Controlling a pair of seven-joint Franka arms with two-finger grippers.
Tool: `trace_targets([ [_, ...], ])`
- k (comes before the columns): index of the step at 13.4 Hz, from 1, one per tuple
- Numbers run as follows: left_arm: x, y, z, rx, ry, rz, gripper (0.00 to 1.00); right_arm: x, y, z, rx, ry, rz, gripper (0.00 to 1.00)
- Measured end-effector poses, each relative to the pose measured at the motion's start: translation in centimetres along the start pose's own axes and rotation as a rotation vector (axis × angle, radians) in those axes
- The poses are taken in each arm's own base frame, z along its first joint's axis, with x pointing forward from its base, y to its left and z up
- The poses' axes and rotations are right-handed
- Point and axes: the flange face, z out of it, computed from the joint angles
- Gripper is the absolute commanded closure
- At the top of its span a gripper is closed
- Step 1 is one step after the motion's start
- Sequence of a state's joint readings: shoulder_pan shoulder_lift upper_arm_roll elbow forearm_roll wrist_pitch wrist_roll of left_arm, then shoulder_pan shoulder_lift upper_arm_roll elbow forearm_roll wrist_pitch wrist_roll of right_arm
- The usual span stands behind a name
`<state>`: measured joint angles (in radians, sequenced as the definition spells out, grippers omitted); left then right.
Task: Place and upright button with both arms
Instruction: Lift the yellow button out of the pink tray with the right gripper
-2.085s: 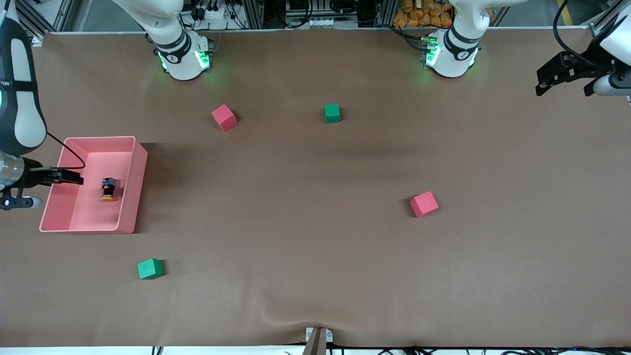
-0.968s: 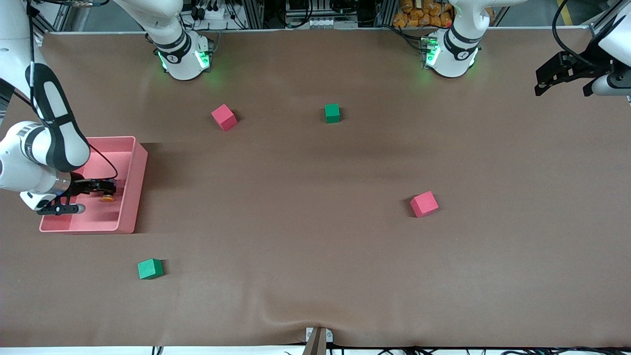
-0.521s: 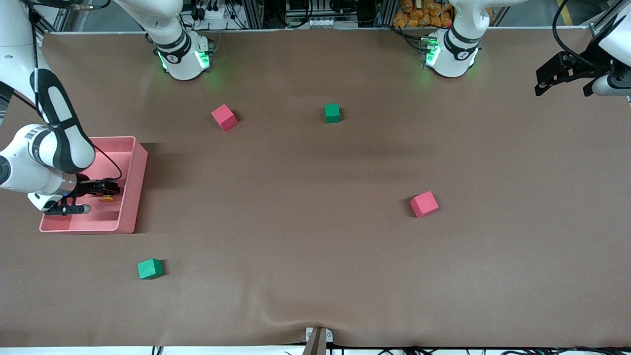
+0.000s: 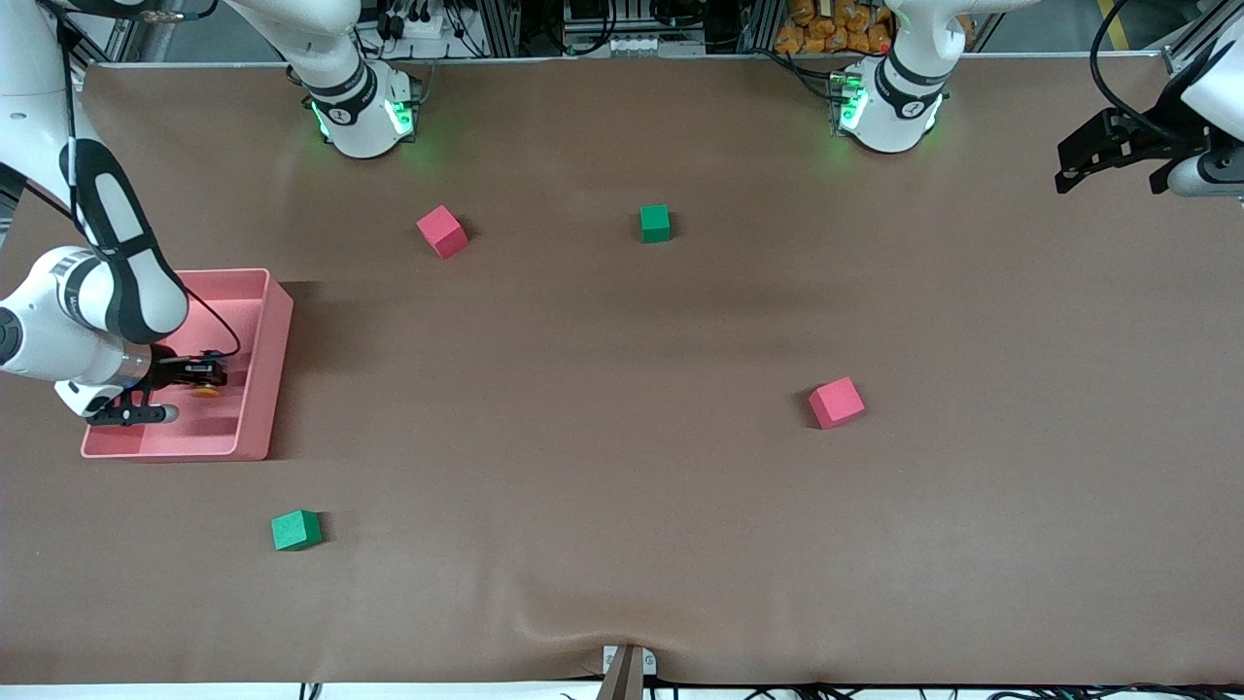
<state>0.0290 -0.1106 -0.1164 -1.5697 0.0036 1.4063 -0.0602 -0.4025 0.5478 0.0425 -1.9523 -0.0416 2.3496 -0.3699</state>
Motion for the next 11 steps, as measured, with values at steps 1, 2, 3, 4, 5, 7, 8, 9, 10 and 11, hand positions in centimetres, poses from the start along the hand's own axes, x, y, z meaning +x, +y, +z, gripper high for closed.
trace_targets([
  [1,0.0,0.0,-0.1,0.000,0.002,0.000,0.00,0.2,0.0,-0.3,-0.002,0.005,-0.001,1.00],
  [2,0.0,0.0,-0.1,0.000,0.003,0.000,0.00,0.5,0.1,-0.9,-0.002,0.005,-0.004,1.00],
  [3,0.0,0.0,-0.1,0.000,0.003,0.000,0.00,0.8,0.3,-2.0,0.002,-0.008,-0.008,1.00],
  [4,0.0,0.0,-0.1,0.000,0.003,0.000,0.00,1.3,0.4,-3.6,0.009,-0.028,-0.011,1.00],
  [5,0.0,0.0,-0.2,0.000,0.003,0.001,0.00,1.9,0.4,-5.7,0.017,-0.047,-0.015,1.00],
  [7,0.0,0.1,-0.2,0.000,0.003,0.002,0.00,3.0,-0.1,-10.1,0.025,-0.071,-0.031,1.00],
  [8,0.0,0.1,-0.2,0.000,0.003,0.003,0.00,3.7,-1.0,-12.5,0.029,-0.084,-0.044,1.00],
  [9,0.0,0.2,-0.2,0.000,0.004,0.004,0.00,4.3,-2.3,-14.7,0.040,-0.094,-0.050,1.00],
  [10,0.0,0.3,-0.1,0.001,0.003,0.006,0.00,5.1,-4.1,-16.8,0.071,-0.096,-0.044,1.00],
  [11,0.0,0.4,-0.1,0.001,0.003,0.007,0.00,5.9,-6.4,-18.8,0.107,-0.091,-0.036,1.00],
])
